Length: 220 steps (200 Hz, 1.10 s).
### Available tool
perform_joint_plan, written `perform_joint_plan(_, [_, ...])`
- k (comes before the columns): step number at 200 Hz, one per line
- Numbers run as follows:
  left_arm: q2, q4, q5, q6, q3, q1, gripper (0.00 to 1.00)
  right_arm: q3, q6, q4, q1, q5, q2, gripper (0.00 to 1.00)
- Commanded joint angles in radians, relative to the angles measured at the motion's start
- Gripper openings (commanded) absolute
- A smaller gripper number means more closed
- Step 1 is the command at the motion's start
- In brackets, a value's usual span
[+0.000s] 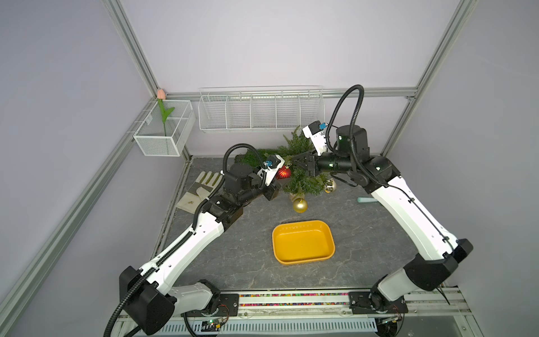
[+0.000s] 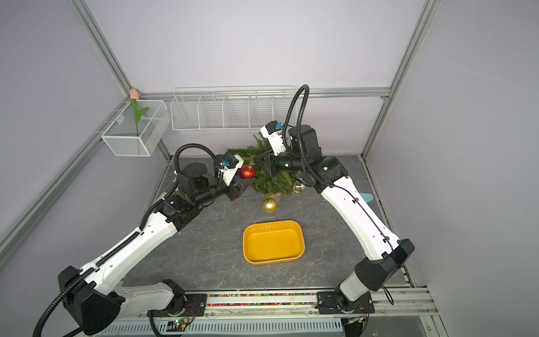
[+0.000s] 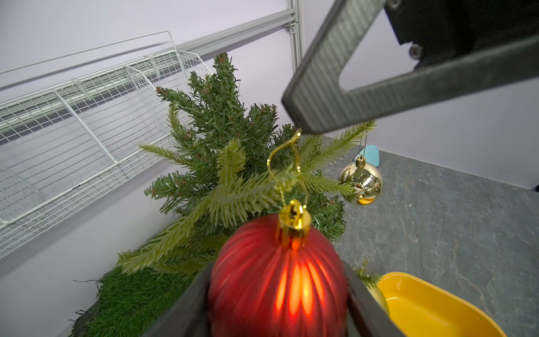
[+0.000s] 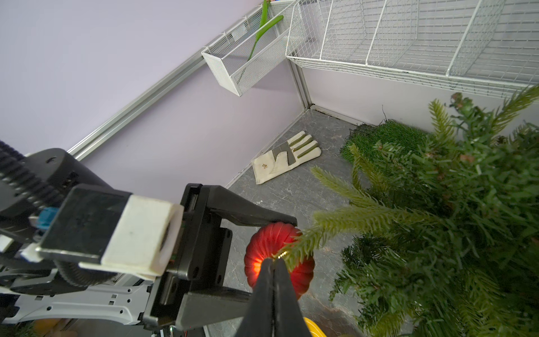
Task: Decorate the small christmas tree with ornaments
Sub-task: Hang an ornament on the christmas tree.
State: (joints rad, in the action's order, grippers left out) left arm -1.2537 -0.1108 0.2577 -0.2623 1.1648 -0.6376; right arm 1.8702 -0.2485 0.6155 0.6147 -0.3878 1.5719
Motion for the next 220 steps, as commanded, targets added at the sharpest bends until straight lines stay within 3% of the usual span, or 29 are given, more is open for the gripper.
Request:
perform_joint_plan(1, [-0.013,-0.01,-0.006,0.008,0.036,0.007,0.33,0.018,0.023,0.006,-0.009,0.015,0.011,0.07])
perform_joint_plan(153, [-0.021,-0.009,-0.046,0.048,0.04,0.034,0.31,0.047,0.012,-0.024,-0.015,-0.026,0.056,0.06])
perform_joint_plan(220, [-0.063,-0.028,0.004,0.063,0.062,0.041,0.32,0.066,0.028,0.034,-0.016,0.064,0.082,0.06])
